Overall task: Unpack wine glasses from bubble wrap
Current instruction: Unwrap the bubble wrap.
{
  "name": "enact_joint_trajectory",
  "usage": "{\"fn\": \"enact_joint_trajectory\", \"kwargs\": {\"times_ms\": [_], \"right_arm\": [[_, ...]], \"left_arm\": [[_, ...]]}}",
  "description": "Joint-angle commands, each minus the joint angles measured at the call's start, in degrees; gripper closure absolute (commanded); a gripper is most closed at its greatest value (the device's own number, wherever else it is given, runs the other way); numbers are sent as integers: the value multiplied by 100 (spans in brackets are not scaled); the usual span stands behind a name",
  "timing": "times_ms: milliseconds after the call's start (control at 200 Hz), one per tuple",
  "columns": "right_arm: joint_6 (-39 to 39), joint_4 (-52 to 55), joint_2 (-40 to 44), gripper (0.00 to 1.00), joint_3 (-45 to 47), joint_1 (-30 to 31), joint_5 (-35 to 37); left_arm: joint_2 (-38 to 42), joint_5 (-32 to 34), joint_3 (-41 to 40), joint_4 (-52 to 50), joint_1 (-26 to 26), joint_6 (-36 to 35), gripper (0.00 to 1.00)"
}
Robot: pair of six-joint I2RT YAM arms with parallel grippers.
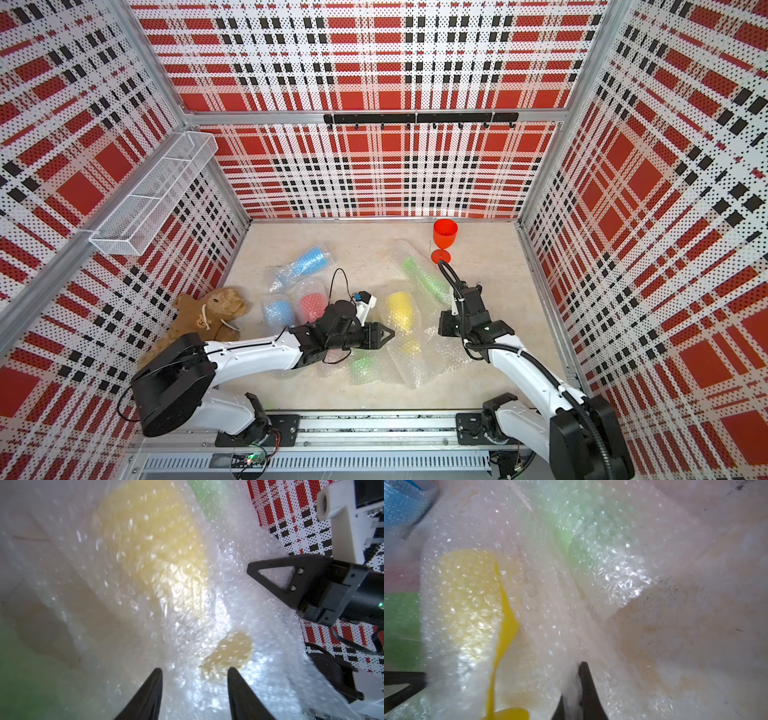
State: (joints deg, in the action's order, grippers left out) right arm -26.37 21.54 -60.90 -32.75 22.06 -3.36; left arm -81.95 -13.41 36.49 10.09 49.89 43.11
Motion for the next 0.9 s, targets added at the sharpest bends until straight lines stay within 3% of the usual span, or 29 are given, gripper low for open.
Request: {"fn": "enact_joint_trajectory", "kwargs": {"times_ms": [0, 281, 486, 601, 777, 847, 897], "right_arm": [[110, 260, 136, 100, -201, 306, 551], [-62, 615, 827, 100, -402, 376, 911], [-352, 465, 1019, 100, -399, 373, -46], [-694, 471, 1060, 100, -396, 376, -92], [-952, 1036, 788, 100, -605, 321, 986], [-1017, 1177, 440, 78, -643, 173, 1285], [-1012, 1233, 194, 69, -664, 54, 1470]], "left_arm": [[365, 431, 87, -567, -3, -232, 39], [1386, 823, 190, -1450, -479, -480, 34], [1614, 1004, 612, -1916, -655, -812, 32], [1413, 988, 964, -1980, -436, -879, 32], [797, 1154, 1671, -2045, 233, -985, 32], [546, 1253, 1899, -2152, 403, -991, 33], [439, 1304, 1975, -2207, 434, -989, 33]]}}
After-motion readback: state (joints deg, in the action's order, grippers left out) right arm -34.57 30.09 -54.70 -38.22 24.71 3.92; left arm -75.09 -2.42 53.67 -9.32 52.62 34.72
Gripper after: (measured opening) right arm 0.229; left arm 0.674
